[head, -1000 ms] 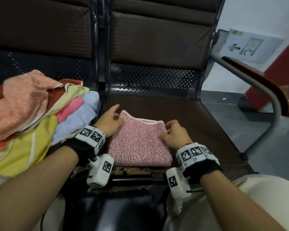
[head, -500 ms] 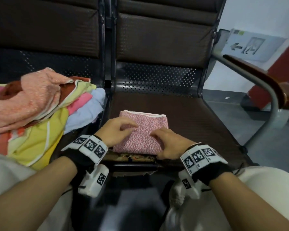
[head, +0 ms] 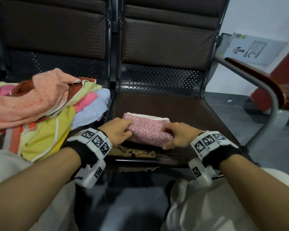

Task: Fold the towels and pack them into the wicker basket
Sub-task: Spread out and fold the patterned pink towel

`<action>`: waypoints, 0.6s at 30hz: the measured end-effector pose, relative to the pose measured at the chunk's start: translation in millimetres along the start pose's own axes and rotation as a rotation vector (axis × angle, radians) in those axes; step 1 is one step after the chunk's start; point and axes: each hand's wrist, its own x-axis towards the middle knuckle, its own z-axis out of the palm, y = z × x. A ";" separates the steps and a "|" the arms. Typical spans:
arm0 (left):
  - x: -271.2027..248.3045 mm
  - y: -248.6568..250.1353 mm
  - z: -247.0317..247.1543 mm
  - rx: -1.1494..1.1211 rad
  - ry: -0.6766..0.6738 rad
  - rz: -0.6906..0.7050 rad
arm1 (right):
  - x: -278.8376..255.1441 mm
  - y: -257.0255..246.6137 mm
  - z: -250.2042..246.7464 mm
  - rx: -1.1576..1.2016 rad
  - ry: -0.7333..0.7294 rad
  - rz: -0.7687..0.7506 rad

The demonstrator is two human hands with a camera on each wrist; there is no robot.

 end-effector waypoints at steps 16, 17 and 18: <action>87.4 -47.9 0.2 -0.268 0.129 -0.332 | 92.8 31.1 -13.3 0.504 0.056 0.305; 90.2 -49.8 1.9 -0.265 0.124 -0.349 | 95.8 32.9 -13.6 0.401 0.051 0.325; 92.2 -51.6 2.9 -0.262 0.117 -0.361 | 98.2 35.1 -14.7 0.313 0.042 0.343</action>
